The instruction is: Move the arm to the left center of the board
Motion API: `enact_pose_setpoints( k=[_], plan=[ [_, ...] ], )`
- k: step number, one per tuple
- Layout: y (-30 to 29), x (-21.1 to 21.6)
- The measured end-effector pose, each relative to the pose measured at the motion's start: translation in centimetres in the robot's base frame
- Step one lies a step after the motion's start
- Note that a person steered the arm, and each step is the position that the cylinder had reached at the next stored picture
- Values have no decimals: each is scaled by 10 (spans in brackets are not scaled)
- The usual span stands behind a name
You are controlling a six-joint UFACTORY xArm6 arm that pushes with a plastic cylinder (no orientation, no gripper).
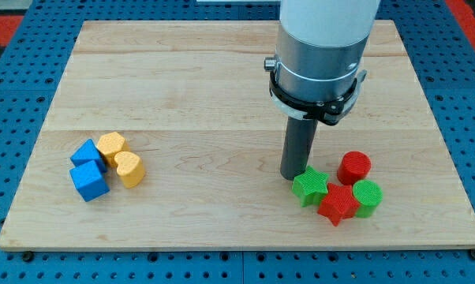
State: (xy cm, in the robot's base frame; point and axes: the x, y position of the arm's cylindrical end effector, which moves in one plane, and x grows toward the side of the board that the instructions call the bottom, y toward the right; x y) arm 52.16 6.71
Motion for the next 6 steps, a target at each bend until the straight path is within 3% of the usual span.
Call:
enact_pose_setpoints(
  k=[3, 5, 6],
  plan=[
    [-140, -48],
    [-329, -59],
    [-342, -84]
  ],
)
